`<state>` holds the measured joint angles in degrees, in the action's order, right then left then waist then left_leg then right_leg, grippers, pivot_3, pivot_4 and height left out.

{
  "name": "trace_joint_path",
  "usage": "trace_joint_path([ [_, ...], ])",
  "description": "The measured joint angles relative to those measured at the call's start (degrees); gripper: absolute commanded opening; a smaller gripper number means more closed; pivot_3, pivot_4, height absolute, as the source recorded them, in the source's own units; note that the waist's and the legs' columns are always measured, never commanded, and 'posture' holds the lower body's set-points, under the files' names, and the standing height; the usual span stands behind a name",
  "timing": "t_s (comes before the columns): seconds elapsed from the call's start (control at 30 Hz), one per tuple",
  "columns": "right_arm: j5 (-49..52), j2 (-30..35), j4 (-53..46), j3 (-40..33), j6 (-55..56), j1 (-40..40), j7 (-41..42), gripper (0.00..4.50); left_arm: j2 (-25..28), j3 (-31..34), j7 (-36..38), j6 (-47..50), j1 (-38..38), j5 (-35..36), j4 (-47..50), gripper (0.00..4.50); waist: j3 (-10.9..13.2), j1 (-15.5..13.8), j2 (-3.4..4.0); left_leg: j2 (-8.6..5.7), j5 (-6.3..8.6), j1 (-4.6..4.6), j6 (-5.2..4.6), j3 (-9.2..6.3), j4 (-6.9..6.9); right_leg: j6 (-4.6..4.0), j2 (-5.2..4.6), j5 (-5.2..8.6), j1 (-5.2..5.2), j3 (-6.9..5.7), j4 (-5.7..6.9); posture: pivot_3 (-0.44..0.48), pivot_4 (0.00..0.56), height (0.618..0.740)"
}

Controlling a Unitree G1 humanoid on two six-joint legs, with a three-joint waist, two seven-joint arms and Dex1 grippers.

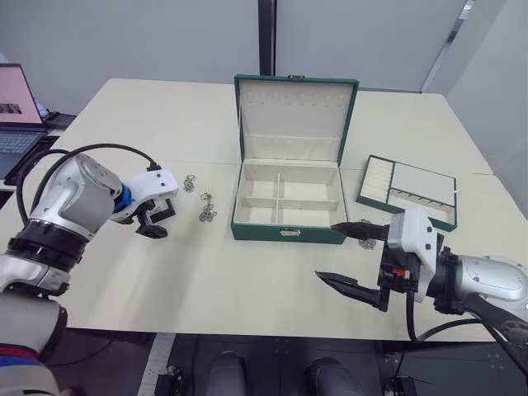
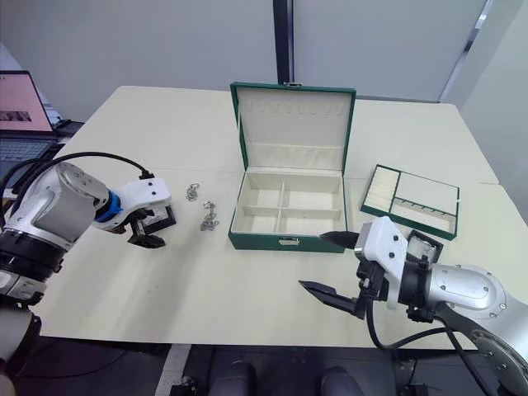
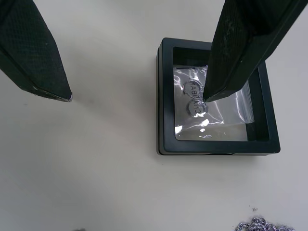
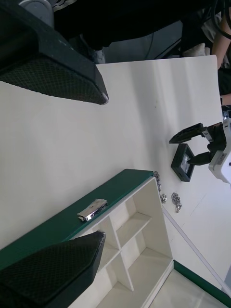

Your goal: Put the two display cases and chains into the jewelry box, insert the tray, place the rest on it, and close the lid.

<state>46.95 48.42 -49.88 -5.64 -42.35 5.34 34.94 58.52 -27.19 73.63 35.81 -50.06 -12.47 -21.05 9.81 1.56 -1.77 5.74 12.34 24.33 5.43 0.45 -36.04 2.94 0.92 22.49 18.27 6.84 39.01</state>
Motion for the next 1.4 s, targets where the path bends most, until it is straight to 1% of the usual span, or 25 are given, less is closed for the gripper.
trace_joint_path([
  [0.23, -1.00, -0.01, -0.01, -0.31, 1.69, -2.45, 0.06, 4.45, -1.03, 0.00, 0.88, -1.16, -0.29, -1.65, -2.47, 4.50, 0.00, -0.03, 0.00, 0.00, -0.09, 0.00, 0.15, -0.02, -0.02, 0.00, 0.00, 0.00, -0.03, -0.03, 0.00, 0.000, 0.150, 0.740],
  [0.27, -1.08, -0.01, -0.01, -0.41, 1.89, -2.61, 0.07, 4.49, -1.20, 0.00, 0.95, -1.19, -0.37, -1.80, -2.83, 4.32, 0.00, -0.03, 0.00, 0.00, -0.09, 0.00, 0.14, -0.03, -0.02, 0.00, 0.00, 0.00, -0.04, -0.04, 0.01, 0.000, 0.150, 0.740],
  [0.33, -1.07, -0.04, -0.02, -0.51, 2.23, -2.69, 0.09, 4.50, -1.60, 0.00, 1.01, -1.25, -0.48, -2.25, -3.59, 3.89, 0.00, -0.02, 0.00, 0.00, -0.09, 0.00, 0.14, -0.04, -0.02, 0.00, 0.00, 0.00, -0.04, -0.05, 0.01, 0.000, 0.150, 0.740],
  [0.37, -1.07, -0.04, -0.01, -0.51, 2.40, -2.73, 0.11, 4.50, -1.71, 0.00, 1.02, -1.25, -0.48, -2.40, -3.72, 3.61, 0.00, -0.02, 0.00, 0.00, -0.09, 0.00, 0.14, -0.04, -0.02, 0.00, 0.00, 0.00, -0.04, -0.05, 0.01, 0.000, 0.150, 0.740],
  [0.6, -0.64, -0.26, -0.01, -0.51, 3.61, -2.72, 1.23, 4.50, -2.09, 0.15, 1.23, -1.09, -0.59, -3.49, -3.85, 1.44, -0.01, -0.02, 0.00, 0.00, -0.10, -0.01, 0.16, -0.05, -0.02, 0.00, 0.00, 0.00, -0.06, -0.06, 0.02, 0.000, 0.150, 0.740],
  [0.73, 0.10, -0.64, -0.01, -0.56, 4.48, -2.73, 2.30, 4.50, -2.12, 0.38, 2.00, -1.04, -0.59, -3.69, -3.81, 0.10, -0.02, -0.02, 0.00, -0.01, -0.10, -0.01, 0.16, -0.05, -0.03, 0.00, 0.00, 0.00, -0.07, -0.06, 0.02, 0.000, 0.150, 0.740],
  [0.77, 0.78, -0.66, -0.01, -0.68, 4.56, -2.74, 2.59, 4.50, -2.12, 0.43, 2.18, -0.99, -0.60, -3.70, -3.75, 0.02, -0.02, -0.03, 0.01, -0.01, -0.10, -0.02, 0.17, -0.06, -0.03, 0.00, 0.00, 0.00, -0.09, -0.07, 0.02, 0.000, 0.150, 0.740],
  [1.2, 1.08, -0.68, -0.01, -1.55, 6.87, -4.95, 5.15, 4.50, -1.76, 0.43, 3.92, 0.25, -0.45, -3.82, -2.15, 0.02, -0.03, -0.01, 0.00, -0.01, -0.11, -0.02, 0.17, -0.11, -0.05, 0.00, 0.00, 0.00, -0.11, -0.12, 0.04, 0.000, 0.150, 0.740],
  [1.3, 1.19, -0.59, 0.00, -1.85, 7.08, -5.65, 6.21, 4.50, 0.02, 0.43, 6.25, 1.53, -0.46, -3.80, 0.78, 0.02, -0.02, 0.04, 0.00, 0.00, -0.12, -0.02, 0.18, -0.11, -0.04, 0.00, 0.01, 0.00, -0.10, -0.12, 0.04, 0.000, 0.150, 0.740],
  [1.4, 1.50, -0.08, 0.05, -3.02, 7.18, -6.22, 7.08, 4.50, 4.41, 0.60, 10.95, 3.24, -0.98, -3.65, 5.83, 0.02, -0.02, 0.12, 0.00, 0.00, -0.12, -0.02, 0.18, -0.11, -0.04, 0.00, 0.01, 0.00, -0.11, -0.11, 0.04, 0.000, 0.150, 0.740],
])
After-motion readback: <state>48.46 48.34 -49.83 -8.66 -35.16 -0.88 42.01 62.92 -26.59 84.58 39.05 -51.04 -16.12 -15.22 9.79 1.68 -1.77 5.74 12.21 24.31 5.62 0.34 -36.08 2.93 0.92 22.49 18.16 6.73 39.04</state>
